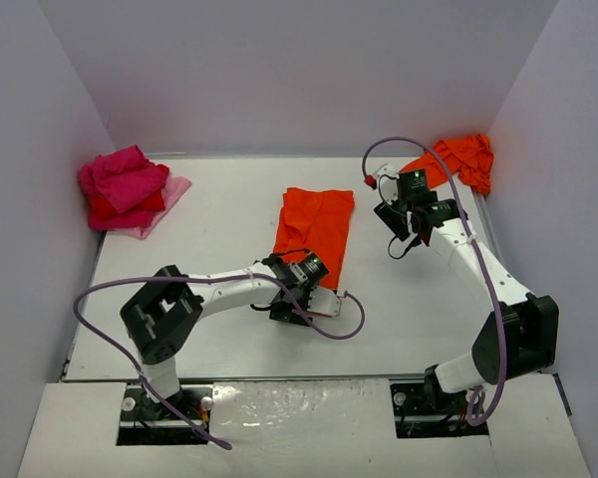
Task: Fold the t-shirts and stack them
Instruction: Fold the tshirt
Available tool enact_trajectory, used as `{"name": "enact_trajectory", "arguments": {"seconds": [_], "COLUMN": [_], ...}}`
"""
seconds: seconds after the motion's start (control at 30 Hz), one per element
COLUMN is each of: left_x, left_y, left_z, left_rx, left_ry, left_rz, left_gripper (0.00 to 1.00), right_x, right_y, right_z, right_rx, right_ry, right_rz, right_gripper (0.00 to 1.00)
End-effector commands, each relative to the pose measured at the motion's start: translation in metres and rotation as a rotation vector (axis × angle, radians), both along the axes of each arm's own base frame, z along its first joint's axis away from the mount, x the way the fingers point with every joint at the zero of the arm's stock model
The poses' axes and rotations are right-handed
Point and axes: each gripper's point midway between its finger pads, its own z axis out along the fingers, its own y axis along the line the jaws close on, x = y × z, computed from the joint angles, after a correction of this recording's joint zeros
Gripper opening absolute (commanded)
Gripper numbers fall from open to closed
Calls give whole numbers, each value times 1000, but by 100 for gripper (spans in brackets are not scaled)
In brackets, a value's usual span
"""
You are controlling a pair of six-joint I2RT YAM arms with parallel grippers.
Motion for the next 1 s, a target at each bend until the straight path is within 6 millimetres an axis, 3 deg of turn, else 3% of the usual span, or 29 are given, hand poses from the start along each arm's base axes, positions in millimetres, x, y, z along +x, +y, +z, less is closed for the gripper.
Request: {"name": "enact_trajectory", "arguments": {"seconds": [0.0,0.07,0.1,0.2,0.33,0.37,0.43,0.53,0.63,0.8,0.87,0.97], "left_x": [25,25,23,13,-23,-44,-89,-141,-168,-187,-178,-146], "left_y": [-25,-27,-27,-30,-22,-15,-9,0,5,7,8,8], "left_z": [13,4,2,0,3,6,20,56,88,136,145,143], "left_rx": [-64,-43,-35,-7,62,100,158,198,190,106,88,64], "left_ry": [-98,-85,-71,-18,102,179,311,462,531,589,530,443], "left_rz": [-19,-22,-29,-46,-120,-147,-208,-254,-272,-267,-250,-206], "left_gripper": [87,79,69,3,0,0,0,0,0,0,0,0], "right_x": [3,3,3,3,1,0,-1,-3,-5,-7,-7,-7], "right_y": [-4,-3,-3,-5,-6,-6,-7,-6,-5,-3,-3,0], "right_z": [17,15,14,11,12,12,12,11,10,11,13,16], "right_rx": [0,2,1,-6,-10,-11,-12,-5,2,16,22,34], "right_ry": [-59,-54,-51,-45,-47,-47,-46,-46,-43,-48,-54,-58], "right_rz": [-31,-28,-28,-32,-27,-25,-26,-21,-19,-15,-13,-10], "right_gripper": [61,61,61,61,61,61,61,61,61,61,61,61]}}
